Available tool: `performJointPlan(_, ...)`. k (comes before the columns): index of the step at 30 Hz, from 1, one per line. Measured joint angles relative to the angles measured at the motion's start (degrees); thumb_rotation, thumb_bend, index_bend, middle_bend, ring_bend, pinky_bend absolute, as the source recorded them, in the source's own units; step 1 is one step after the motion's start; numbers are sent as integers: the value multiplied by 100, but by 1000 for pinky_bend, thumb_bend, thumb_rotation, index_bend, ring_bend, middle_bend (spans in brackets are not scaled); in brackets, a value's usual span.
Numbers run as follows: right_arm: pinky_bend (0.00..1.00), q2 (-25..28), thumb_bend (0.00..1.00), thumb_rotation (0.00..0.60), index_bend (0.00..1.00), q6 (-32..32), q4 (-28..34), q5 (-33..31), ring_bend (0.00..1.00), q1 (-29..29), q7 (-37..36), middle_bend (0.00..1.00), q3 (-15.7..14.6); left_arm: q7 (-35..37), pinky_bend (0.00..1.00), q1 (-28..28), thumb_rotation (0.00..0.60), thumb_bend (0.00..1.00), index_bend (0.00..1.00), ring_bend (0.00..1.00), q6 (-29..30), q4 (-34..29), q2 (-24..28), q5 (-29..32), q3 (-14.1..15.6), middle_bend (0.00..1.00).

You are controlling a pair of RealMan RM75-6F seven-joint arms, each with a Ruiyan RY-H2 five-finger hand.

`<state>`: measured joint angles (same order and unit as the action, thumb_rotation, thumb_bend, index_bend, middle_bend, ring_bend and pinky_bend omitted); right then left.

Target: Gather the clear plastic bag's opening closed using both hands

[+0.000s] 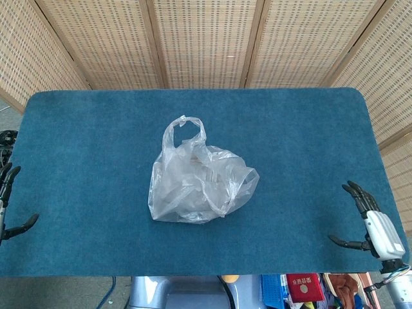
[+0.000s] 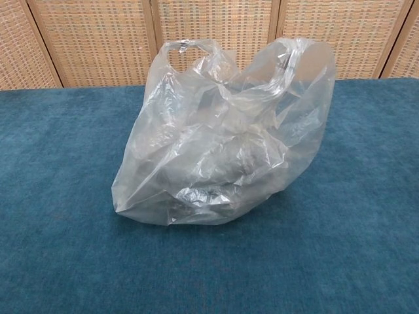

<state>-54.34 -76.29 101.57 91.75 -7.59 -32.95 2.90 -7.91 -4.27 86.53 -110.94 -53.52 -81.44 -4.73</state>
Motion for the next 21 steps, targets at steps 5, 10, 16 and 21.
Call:
performJointPlan(5, 0, 106, 0, 600, 82, 311, -286, 924, 0, -722, -2111, 72, -132, -84, 0, -54, 600, 238, 0, 0, -85, -6, -32, 176, -51, 0)
performJointPlan(10, 0, 281, 0, 600, 85, 772, -364, 1633, 0, -1777, -3818, 107, -287, -85, 0, -114, 600, 237, 0, 0, -208, 25, -45, 369, -98, 0)
performJointPlan(16, 0, 404, 25, 600, 96, 1325, -291, 1927, 0, -2628, -4573, 118, -469, -26, 0, -134, 600, 239, 0, 0, -252, 50, -34, 458, -124, 0)
performJointPlan(21, 0, 326, 48, 600, 97, 1601, -280, 1842, 0, -2916, -4691, 121, -553, 17, 0, -135, 600, 238, 0, 0, -257, 62, -20, 480, -127, 0)
